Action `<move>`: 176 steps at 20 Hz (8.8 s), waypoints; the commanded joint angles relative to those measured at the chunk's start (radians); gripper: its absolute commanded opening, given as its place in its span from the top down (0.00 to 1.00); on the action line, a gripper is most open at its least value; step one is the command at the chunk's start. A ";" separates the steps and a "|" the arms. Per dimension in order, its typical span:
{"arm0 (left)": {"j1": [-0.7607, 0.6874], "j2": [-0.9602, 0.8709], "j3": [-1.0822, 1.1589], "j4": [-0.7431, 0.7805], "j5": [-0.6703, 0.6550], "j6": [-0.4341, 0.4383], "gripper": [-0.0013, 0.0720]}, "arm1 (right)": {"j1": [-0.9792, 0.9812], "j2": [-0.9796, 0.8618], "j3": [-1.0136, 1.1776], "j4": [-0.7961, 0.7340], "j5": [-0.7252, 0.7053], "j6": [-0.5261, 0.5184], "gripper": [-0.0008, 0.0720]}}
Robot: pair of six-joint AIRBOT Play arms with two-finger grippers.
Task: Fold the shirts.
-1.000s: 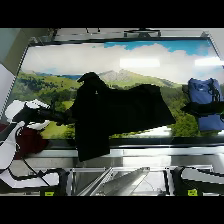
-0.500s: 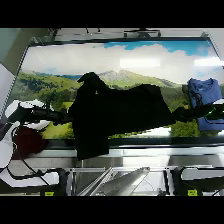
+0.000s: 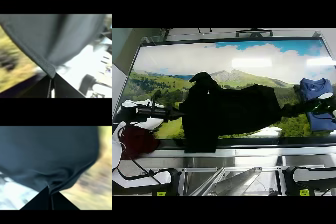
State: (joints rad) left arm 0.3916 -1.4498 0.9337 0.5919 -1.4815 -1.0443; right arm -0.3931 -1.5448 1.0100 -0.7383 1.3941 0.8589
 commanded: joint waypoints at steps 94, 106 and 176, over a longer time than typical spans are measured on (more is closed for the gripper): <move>0.123 0.129 -0.103 0.390 0.021 -0.176 0.71 | -0.266 0.343 -0.298 -0.249 -0.197 0.270 0.33; 0.128 0.204 -0.420 0.374 0.219 -0.162 0.71 | -0.065 0.142 -0.362 -0.059 -0.284 0.158 0.41; -0.070 -0.518 1.088 -0.322 0.101 -0.060 0.97 | 0.019 -0.367 0.404 0.068 -0.310 0.148 0.04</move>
State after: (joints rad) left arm 0.3340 -1.9999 2.0216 0.2604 -1.3254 -1.1061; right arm -0.3901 -1.8805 1.4090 -0.6258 1.0279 0.9829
